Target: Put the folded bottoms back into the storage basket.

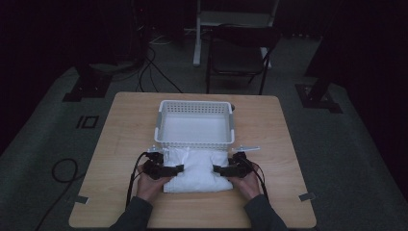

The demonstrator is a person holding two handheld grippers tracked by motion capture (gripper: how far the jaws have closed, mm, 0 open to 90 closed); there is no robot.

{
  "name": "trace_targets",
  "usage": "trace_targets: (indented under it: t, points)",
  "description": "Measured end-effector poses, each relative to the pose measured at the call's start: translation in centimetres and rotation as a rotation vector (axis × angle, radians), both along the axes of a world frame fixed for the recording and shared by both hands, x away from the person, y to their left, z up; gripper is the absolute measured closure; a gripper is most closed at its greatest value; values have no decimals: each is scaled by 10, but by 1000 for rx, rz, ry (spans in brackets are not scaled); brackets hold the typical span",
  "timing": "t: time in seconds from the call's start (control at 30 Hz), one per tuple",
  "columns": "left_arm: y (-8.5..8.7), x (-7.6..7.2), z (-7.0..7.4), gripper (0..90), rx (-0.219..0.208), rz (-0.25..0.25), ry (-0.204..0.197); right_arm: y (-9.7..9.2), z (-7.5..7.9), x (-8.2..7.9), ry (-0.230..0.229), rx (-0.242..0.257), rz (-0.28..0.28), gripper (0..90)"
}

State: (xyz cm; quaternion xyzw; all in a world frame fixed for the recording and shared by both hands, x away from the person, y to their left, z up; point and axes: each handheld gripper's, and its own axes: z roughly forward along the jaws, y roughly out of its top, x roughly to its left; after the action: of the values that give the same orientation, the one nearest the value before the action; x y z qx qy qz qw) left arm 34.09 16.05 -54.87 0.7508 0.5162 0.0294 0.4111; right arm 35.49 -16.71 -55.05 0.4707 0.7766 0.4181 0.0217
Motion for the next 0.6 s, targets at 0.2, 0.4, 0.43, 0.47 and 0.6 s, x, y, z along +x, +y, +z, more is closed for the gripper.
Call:
trace_targets:
  t: [0.2,0.4,0.43,0.47,0.6]
  points:
    - [-1,1,0,57,-4,-23,4,-2,-1,3,39,66,27,240]
    - [-3,0,0,58,2,-7,1,-3,-2,5,63,102,42,245]
    - [-4,1,1,62,12,-8,2,-2,-2,5,65,100,46,245]
    - [-4,1,1,65,13,-9,2,-2,-2,5,64,99,48,244]
    - [-5,1,2,145,-2,-17,17,1,-1,4,65,82,58,249]
